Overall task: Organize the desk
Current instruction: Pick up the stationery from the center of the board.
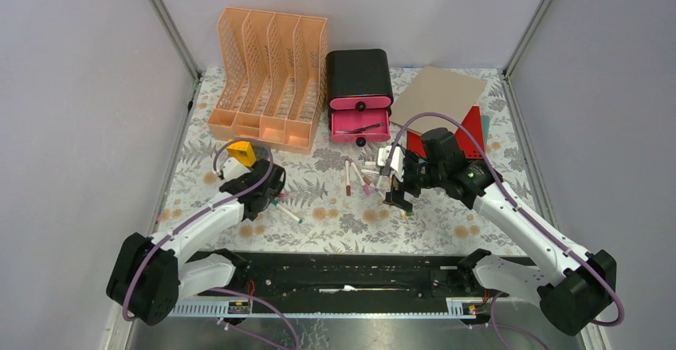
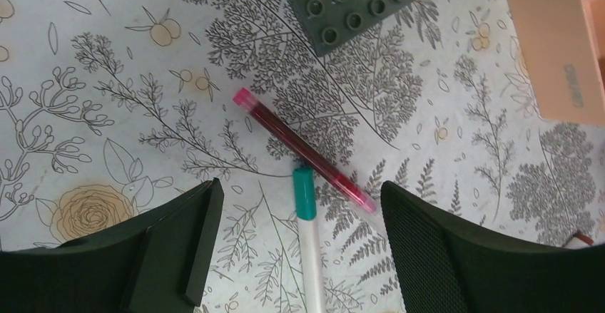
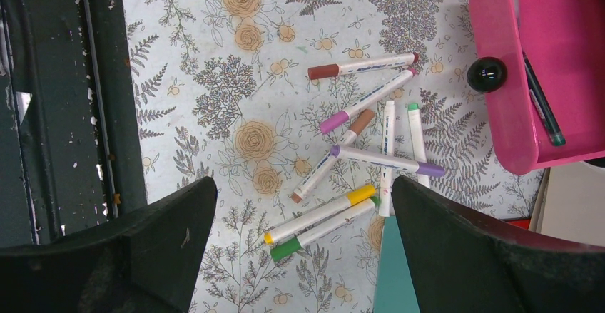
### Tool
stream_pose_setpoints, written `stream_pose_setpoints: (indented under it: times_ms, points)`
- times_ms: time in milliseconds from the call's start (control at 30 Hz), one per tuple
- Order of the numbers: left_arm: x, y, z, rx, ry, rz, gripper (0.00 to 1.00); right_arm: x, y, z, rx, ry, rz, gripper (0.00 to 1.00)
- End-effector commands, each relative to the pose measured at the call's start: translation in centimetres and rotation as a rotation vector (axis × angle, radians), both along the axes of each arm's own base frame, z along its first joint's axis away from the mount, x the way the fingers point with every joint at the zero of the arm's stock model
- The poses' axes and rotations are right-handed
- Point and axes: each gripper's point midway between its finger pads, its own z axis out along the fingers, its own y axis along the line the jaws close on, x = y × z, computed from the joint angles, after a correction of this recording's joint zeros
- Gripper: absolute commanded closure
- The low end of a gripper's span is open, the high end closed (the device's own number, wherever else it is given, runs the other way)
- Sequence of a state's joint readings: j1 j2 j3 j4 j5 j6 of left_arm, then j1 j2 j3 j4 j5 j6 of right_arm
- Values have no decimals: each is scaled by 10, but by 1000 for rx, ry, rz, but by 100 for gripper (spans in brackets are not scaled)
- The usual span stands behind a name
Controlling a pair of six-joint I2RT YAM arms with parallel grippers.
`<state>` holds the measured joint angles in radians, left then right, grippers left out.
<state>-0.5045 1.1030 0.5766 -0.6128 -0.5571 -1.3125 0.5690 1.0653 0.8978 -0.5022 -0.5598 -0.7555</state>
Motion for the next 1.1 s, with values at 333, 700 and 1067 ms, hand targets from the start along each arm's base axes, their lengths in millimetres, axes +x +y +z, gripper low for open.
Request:
stream_pose_setpoints:
  times_ms: [333, 700, 1067]
  points:
    - [32, 2, -12, -46, 54, 11, 40, 6, 2, 1, 7, -23, 3, 0]
    - [26, -6, -44, -53, 212, -36, 47, 6, 1, 2, 6, -27, 1, 0]
    - [22, -12, -53, -69, 264, -69, 82, 6, 0, 3, 6, -34, 0, 0]
